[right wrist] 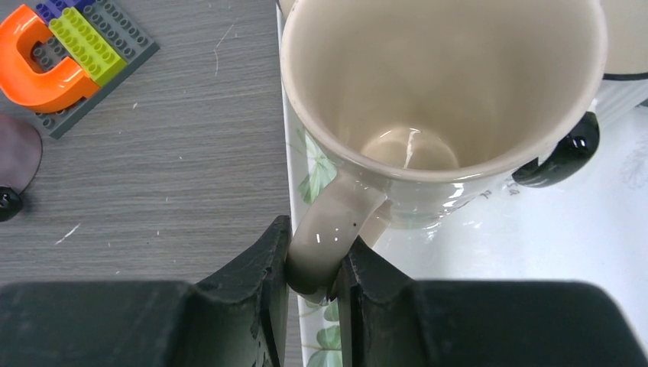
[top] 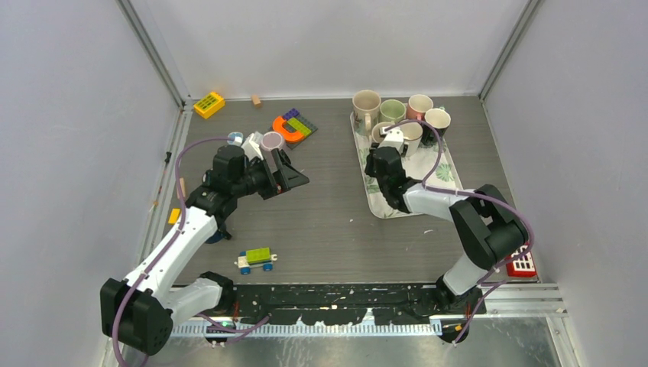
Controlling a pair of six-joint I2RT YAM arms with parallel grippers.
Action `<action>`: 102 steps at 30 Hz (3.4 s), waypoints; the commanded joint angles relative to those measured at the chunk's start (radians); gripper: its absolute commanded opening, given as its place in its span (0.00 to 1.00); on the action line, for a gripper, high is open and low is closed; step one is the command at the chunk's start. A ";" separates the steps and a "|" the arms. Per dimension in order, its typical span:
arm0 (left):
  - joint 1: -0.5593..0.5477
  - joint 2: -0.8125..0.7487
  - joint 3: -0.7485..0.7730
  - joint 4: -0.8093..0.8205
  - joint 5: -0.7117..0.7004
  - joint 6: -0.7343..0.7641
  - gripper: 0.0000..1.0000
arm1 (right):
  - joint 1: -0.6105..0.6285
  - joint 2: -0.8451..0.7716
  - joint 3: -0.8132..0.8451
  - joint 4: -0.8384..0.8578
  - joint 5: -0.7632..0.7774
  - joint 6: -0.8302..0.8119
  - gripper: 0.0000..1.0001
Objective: Turn the mug right side up
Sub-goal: Place the cup on the tray, then turn over the cup at the center of the board.
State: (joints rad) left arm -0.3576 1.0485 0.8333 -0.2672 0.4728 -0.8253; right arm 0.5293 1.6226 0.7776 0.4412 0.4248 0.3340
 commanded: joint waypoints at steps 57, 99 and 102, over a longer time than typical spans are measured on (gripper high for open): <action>0.025 0.074 0.032 -0.024 -0.088 0.014 0.88 | -0.156 0.066 0.198 -0.297 -0.131 0.100 0.55; 0.082 0.205 0.178 -0.203 -0.517 0.026 0.88 | -0.163 -0.325 0.097 -0.660 -0.177 0.236 1.00; 0.080 0.259 0.223 -0.226 -0.578 0.020 0.88 | -0.163 -0.364 0.105 -0.693 -0.185 0.240 1.00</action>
State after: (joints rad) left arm -0.2810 1.2594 0.9779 -0.4492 0.0242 -0.8043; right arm 0.3698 1.3209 0.8646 -0.1997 0.2466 0.5564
